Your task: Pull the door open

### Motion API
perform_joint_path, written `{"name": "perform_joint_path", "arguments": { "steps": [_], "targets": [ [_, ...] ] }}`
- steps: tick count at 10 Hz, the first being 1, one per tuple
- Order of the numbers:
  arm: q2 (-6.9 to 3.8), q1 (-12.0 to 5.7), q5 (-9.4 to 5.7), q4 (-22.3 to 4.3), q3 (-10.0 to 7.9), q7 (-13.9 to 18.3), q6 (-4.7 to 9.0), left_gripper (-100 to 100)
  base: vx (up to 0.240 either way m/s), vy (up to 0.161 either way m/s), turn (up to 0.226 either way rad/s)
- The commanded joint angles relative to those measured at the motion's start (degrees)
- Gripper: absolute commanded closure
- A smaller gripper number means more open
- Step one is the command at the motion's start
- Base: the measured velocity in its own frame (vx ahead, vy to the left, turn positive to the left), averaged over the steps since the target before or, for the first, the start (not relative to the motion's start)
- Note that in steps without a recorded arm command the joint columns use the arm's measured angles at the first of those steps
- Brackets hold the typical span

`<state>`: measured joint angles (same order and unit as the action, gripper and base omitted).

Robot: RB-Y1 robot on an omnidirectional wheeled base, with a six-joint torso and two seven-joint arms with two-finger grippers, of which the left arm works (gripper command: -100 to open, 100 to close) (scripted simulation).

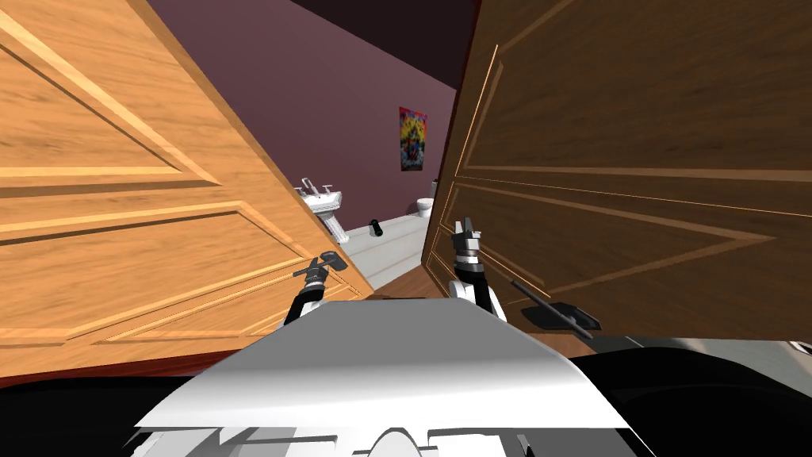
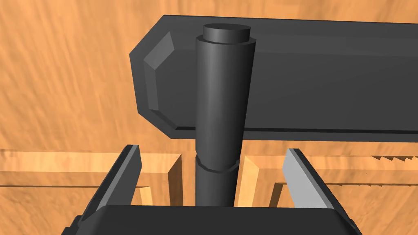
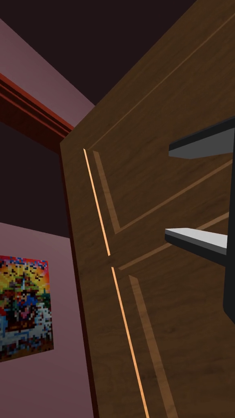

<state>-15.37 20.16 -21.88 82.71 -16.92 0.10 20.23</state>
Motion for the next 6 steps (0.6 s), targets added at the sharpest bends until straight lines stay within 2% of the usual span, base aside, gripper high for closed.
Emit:
{"name": "perform_joint_path", "arguments": {
  "steps": [1,6],
  "targets": [
    [0.13,0.06,0.06,0.1,0.11,-0.2,0.07,100,-0.008,-0.004,0.018],
    [0.13,0.06,0.06,0.1,0.11,-0.2,0.07,100,-0.016,-0.005,-0.003]
  ]
}}
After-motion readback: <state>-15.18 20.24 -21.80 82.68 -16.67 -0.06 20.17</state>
